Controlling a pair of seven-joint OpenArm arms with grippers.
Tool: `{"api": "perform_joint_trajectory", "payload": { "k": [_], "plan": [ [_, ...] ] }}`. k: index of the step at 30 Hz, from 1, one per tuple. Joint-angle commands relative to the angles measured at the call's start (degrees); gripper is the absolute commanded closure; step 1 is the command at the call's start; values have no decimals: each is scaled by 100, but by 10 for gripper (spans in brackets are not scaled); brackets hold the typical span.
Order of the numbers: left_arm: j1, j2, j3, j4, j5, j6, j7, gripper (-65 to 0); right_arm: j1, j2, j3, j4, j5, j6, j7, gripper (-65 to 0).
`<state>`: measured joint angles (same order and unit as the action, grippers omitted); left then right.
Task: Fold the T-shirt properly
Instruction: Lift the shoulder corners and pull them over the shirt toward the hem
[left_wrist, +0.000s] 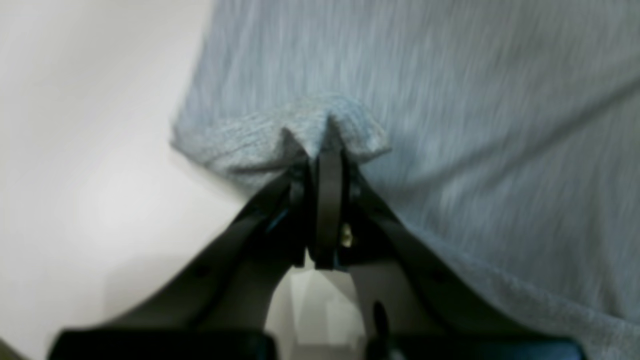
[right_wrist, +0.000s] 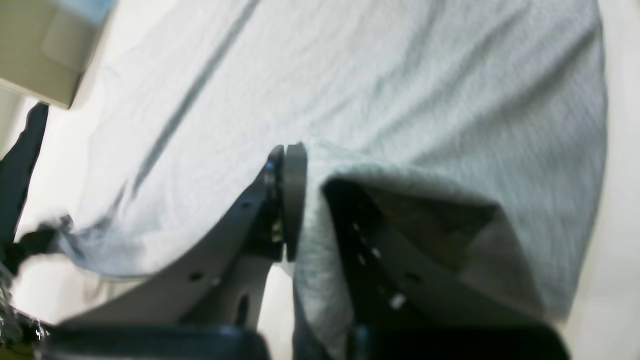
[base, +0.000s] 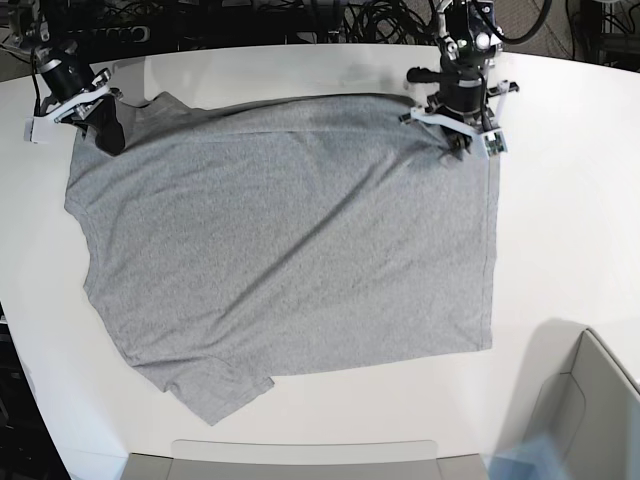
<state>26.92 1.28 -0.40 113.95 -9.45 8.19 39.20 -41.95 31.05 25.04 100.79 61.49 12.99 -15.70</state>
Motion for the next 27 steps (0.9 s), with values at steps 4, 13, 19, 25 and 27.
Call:
{"api": "perform_joint_trajectory", "payload": {
  "k": [4,13,19,25,27],
  "plan": [
    [-270,237,-166,108,18,21,137,0,683,-23,129,61,-484,85,-491,0],
    [-1219,299,-527,3,27,21,884,0,2151,-516,112,26,-1723,94,-1766,0],
    [-1808,299,-527,-534,27,21,1043,0,2987,-577,103,-651,-1890,569,-2100,0],
    [-2081,290,-571,-771,27,21,1051,0,3400,-551,85,-1090,-2101,613,-2188,0],
    [-2292,290,-702,-1096,27,-14,1051,0,3602,-586,85,-1205,-2435,621,-2188,0]
  ]
}}
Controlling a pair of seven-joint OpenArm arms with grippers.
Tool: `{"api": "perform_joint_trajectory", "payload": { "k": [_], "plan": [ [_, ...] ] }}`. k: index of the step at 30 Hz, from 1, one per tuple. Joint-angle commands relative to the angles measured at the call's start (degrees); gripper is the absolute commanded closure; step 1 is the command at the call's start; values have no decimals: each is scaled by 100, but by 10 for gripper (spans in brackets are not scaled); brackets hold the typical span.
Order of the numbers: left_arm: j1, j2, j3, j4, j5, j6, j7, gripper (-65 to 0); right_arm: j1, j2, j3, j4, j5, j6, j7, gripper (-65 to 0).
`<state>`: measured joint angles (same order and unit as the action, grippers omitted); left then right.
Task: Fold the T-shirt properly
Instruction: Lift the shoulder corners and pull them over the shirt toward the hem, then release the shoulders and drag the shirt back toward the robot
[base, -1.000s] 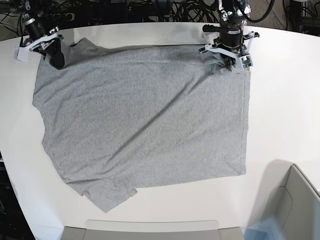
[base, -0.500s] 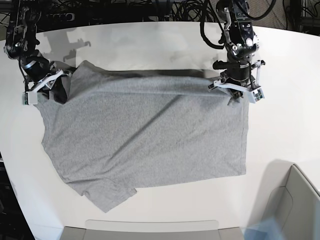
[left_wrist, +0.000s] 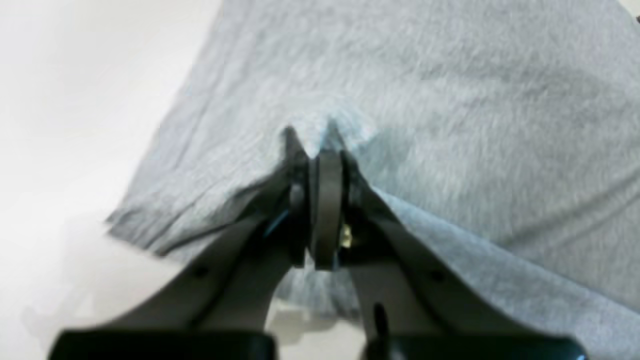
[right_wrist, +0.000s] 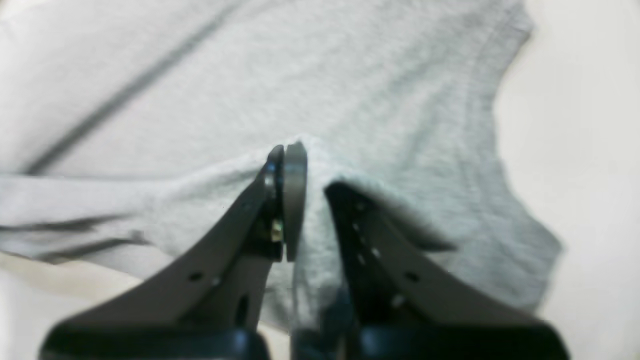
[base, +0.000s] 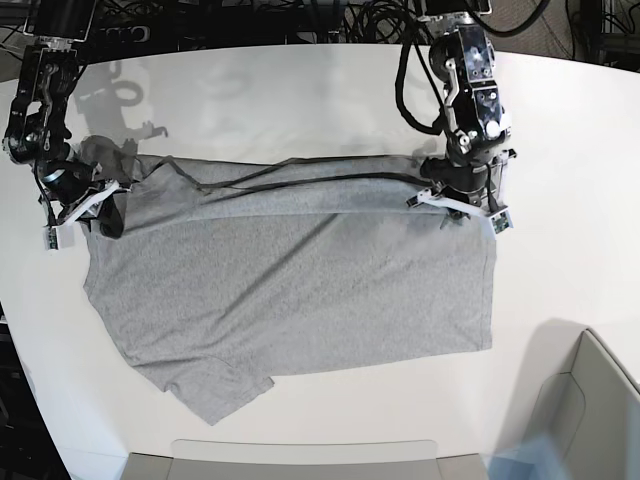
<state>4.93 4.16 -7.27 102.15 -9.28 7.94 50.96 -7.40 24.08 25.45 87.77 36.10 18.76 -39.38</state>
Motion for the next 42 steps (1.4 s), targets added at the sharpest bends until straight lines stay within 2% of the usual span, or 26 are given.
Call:
{"api": "perform_joint_trajectory", "payload": {
  "k": [1,3,7,13,22,28,32,35,36,40,42],
  "plan": [
    [-198,1,-42,-48,9,1,-125,0,226,76,44,45,-27,44,179,0],
    [-365,-16,-104,-197,9,1,-125,0,428,-3,44,-104,-265,80,179,0],
    [-462,-157,-130,-364,9,-8,-125,0,788,-56,44,-394,-643,414,170,0],
    [-954,-298,-130,-918,9,-8,-151,0,1298,-170,-176,-843,-1267,440,197,0],
    [-1438,-306,-113,-1305,9,-8,-151,0,2063,-179,-598,-1537,-1557,440,223,0],
    [-1860,-315,-139,-1920,9,-16,-186,0,2353,-179,-914,-2117,-1592,422,689,0],
    [-1886,-465,-113,-1929,9,-16,-186,0,2511,-179,-941,-2293,-1592,414,724,-2],
    [-1886,-465,-130,-1912,9,-16,-160,0,2538,-188,-906,-2267,-1592,396,716,-76],
    [-1877,-465,-139,-1912,9,-16,-160,-16,2546,-188,-906,-2249,-1575,396,733,-107],
    [-1825,-456,-122,-1692,9,-8,-177,-225,2546,-153,-897,-2152,-1566,405,742,-220],
    [-1693,-447,-122,-1393,9,27,-186,-271,2538,-153,-906,-1941,-1575,414,724,-255]
  ]
}}
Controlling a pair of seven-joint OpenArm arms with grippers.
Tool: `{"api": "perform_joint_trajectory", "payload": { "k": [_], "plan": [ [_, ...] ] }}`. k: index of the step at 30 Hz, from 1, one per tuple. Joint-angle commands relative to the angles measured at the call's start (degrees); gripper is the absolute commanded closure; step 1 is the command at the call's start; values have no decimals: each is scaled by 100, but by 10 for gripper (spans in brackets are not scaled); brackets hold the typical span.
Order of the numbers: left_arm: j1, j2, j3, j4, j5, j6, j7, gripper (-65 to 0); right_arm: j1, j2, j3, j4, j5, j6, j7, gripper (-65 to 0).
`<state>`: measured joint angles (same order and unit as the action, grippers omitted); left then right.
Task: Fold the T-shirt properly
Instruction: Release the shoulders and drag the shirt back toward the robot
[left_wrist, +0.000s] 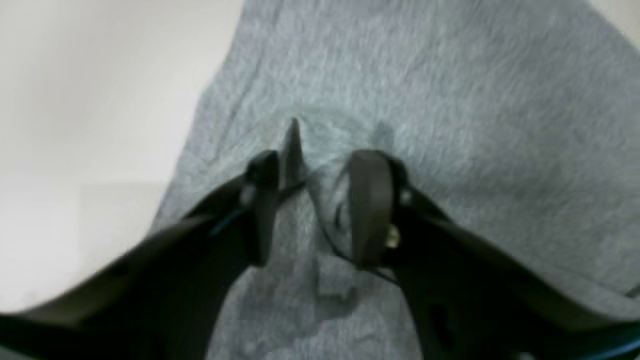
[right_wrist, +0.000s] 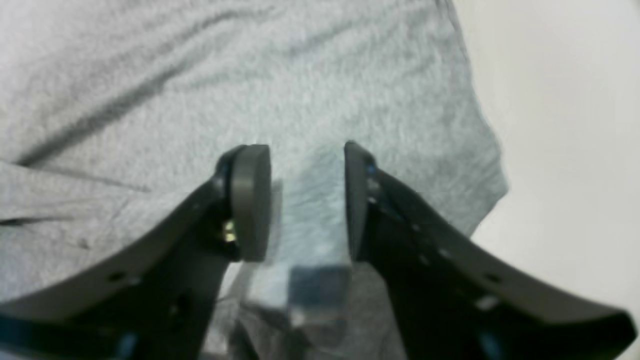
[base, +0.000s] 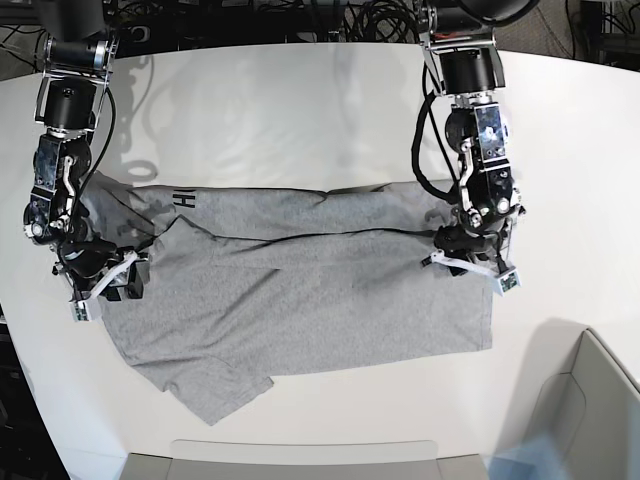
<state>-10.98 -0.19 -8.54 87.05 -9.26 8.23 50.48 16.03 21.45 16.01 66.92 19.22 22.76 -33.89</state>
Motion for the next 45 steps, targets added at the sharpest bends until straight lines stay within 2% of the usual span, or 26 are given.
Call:
{"api": "perform_joint_trajectory", "payload": {
  "k": [1,6,9,12,14,17,20,27,32,36,45],
  "plan": [
    [-31,-12,-12,328,7,-1,-138,-273,177,110,39,267,130,14,158,-267],
    [197,-21,-30,997,7,-27,-85,-267,-43,83,250,865,148,14,141,-272],
    [461,-39,-12,1023,7,-45,-85,-267,-263,-93,531,1155,139,14,141,-272],
    [742,-39,32,1084,7,-80,-112,-267,-579,-136,707,1383,130,14,97,-271],
    [909,-39,32,1067,7,-379,-112,-266,-799,-145,715,1559,122,23,-167,-251],
    [1032,-39,23,961,25,-827,-129,-256,-1036,-163,715,1594,139,23,-422,-186],
    [1041,-39,14,759,25,-977,-138,-226,-1221,-224,724,1533,139,23,-431,-136],
    [751,-276,111,-428,25,-977,-147,-191,-1291,-268,724,785,86,23,-431,-120],
    [742,-548,58,-850,25,-977,-147,-147,-1150,13,733,108,86,14,-413,-120],
    [821,-663,49,-823,25,-977,-129,-139,-1107,215,733,-6,95,14,-413,-120],
    [1762,-636,58,-94,25,-977,-85,-139,-1669,215,733,548,122,14,-457,-119]
  ]
}}
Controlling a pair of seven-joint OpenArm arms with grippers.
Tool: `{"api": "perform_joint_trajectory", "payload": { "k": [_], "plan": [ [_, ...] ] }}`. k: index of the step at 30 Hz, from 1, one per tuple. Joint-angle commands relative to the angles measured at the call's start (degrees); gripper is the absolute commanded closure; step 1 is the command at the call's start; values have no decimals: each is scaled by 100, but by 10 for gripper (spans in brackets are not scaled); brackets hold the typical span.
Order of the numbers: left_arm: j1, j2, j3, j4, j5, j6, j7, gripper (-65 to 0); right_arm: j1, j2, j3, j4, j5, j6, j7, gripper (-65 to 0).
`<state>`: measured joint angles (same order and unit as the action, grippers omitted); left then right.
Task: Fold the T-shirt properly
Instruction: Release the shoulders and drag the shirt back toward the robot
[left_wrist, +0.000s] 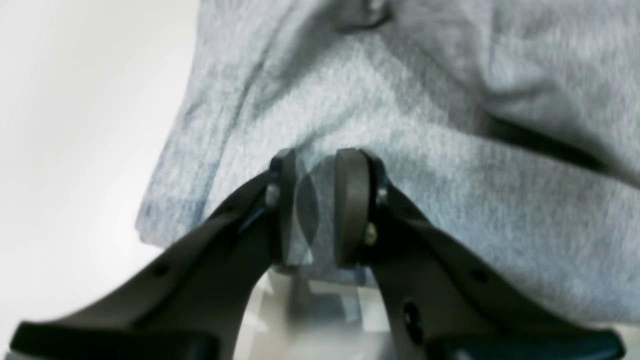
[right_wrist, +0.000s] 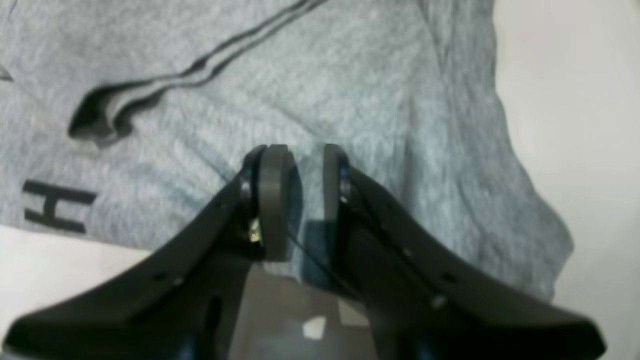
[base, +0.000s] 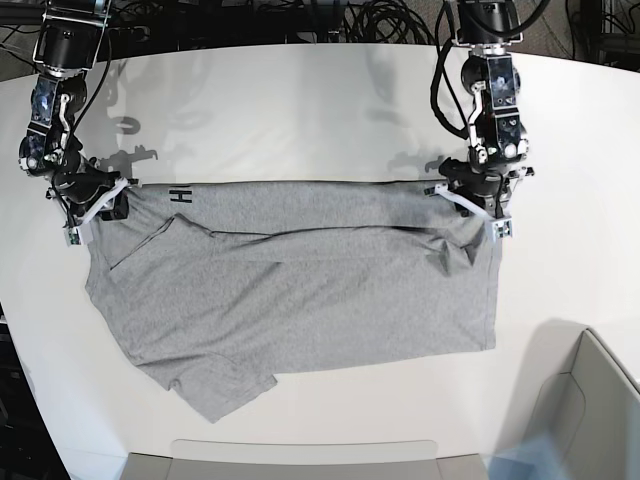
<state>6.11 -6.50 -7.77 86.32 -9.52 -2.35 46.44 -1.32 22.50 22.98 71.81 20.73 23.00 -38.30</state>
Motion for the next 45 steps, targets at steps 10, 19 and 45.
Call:
{"api": "perform_joint_trajectory", "payload": {
  "k": [10,19,45],
  "plan": [
    [1310,-22,-27,576,51,81,328,-13,-1235,66,45,955,-12,-2,-25,-118],
    [2207,-31,-27,972,51,81,328,-11,-2386,-391,625,1957,-47,218,-25,-118],
    [3446,-383,-36,2475,51,81,724,-14,-3266,-716,1284,3179,-20,904,-25,-120]
  ]
}}
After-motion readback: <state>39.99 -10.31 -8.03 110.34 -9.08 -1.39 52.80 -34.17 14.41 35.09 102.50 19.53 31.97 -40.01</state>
